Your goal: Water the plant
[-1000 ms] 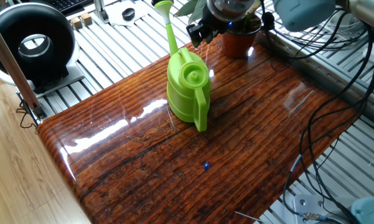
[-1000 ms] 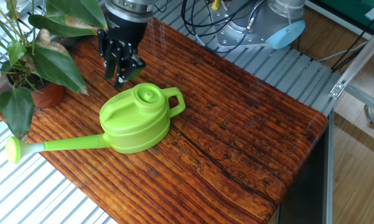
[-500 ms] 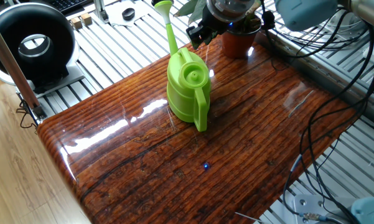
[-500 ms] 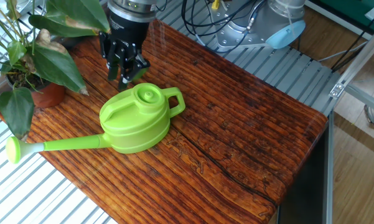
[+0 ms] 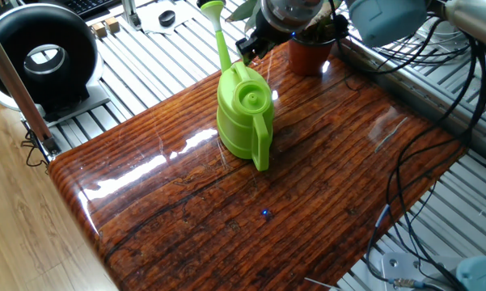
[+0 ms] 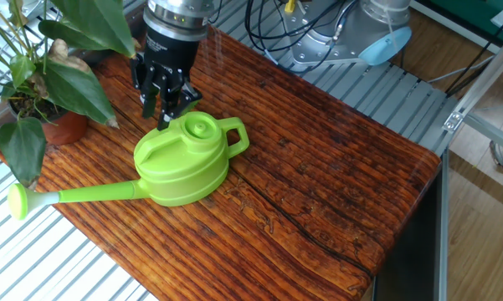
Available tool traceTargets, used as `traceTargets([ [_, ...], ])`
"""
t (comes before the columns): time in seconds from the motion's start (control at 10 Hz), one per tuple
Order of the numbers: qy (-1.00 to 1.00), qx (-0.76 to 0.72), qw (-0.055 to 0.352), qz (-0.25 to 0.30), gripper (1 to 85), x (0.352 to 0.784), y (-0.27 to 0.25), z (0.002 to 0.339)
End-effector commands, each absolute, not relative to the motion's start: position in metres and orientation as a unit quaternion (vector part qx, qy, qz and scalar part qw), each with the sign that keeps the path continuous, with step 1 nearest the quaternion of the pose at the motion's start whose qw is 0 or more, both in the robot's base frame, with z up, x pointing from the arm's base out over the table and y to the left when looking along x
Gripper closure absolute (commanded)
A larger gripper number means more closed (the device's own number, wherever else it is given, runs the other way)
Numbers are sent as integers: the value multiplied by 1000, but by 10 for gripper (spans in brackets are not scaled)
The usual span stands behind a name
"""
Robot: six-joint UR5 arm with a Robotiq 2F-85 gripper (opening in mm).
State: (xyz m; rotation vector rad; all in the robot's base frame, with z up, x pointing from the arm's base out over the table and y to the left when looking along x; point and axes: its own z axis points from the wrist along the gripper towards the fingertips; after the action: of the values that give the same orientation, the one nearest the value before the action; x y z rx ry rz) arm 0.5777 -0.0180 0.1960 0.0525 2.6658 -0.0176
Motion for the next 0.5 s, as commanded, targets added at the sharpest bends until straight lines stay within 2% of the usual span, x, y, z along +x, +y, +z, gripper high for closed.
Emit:
traceTargets([
  [0.0,974,12,226,-5,483,576,-16,192],
  [0.4,974,18,227,-14,477,578,-21,192],
])
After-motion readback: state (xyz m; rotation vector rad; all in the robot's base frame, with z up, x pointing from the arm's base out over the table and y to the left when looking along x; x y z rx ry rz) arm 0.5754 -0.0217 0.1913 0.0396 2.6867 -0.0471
